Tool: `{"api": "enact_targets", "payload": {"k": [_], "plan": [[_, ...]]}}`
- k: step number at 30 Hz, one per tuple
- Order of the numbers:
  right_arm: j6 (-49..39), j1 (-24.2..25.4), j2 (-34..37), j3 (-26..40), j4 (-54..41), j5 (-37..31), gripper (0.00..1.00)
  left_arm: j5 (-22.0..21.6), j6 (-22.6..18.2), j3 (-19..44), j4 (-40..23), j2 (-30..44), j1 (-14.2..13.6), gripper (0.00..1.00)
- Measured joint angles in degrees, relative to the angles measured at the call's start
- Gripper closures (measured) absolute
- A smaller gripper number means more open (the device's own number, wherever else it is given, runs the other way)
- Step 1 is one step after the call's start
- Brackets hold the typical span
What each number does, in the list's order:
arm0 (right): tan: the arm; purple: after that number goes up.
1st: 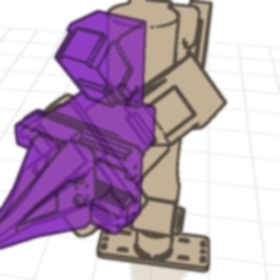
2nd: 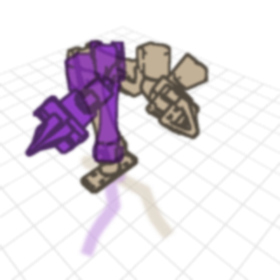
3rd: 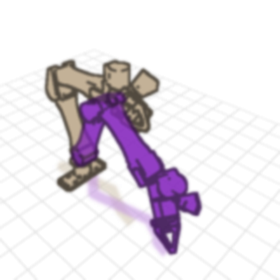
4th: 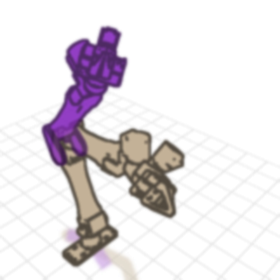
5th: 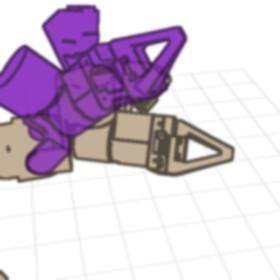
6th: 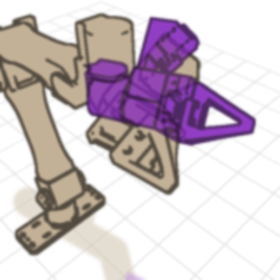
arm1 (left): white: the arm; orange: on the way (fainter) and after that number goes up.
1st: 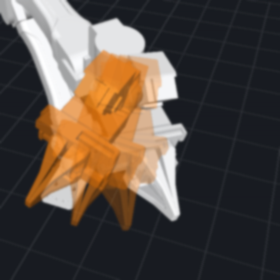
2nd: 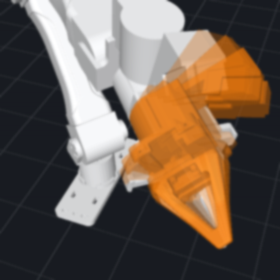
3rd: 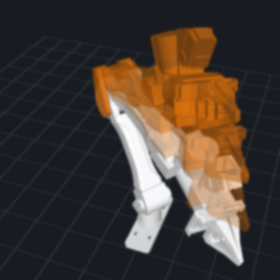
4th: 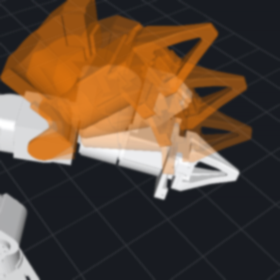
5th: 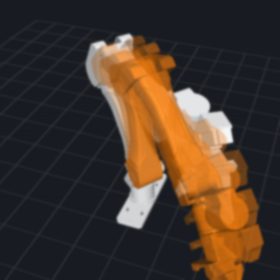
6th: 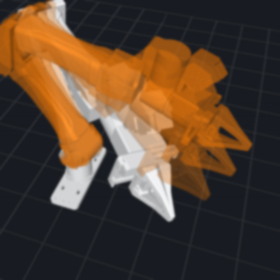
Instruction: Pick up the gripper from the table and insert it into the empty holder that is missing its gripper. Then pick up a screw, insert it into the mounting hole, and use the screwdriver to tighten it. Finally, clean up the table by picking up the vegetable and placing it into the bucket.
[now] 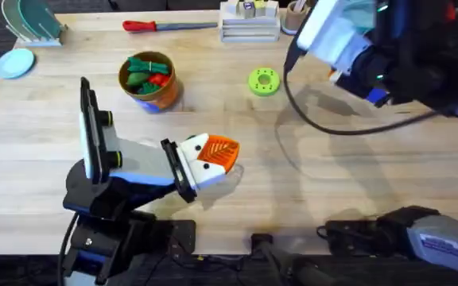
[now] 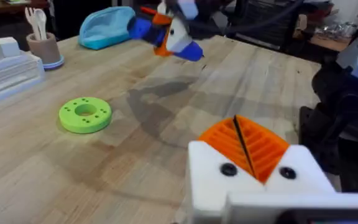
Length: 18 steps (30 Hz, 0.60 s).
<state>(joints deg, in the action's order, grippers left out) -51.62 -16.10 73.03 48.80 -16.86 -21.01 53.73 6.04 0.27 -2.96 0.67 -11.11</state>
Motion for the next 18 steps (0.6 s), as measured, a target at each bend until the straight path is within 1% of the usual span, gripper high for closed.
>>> {"api": "enact_targets", "payload": {"k": [2, 6, 14, 18], "plan": [[-2.97, 0.03, 3.15, 0.0, -0.44, -1.24, 0.98, 0.0, 0.0, 0.0, 0.0, 0.01, 0.0, 0.991], [-5.76, 0.0, 7.74, 0.0, -0.36, -2.0, 0.98, 0.0, 0.0, 0.0, 0.0, 0.01, 0.0, 0.991], [-7.38, -0.02, 15.57, 0.0, -0.36, -2.11, 0.98, 0.0, 0.0, 0.0, 0.0, 0.02, 0.0, 0.991], [-8.05, -0.63, 17.57, 0.02, -2.17, -1.72, 0.98, 0.0, 0.0, 0.0, 0.0, 0.01, 0.0, 0.991]]}}
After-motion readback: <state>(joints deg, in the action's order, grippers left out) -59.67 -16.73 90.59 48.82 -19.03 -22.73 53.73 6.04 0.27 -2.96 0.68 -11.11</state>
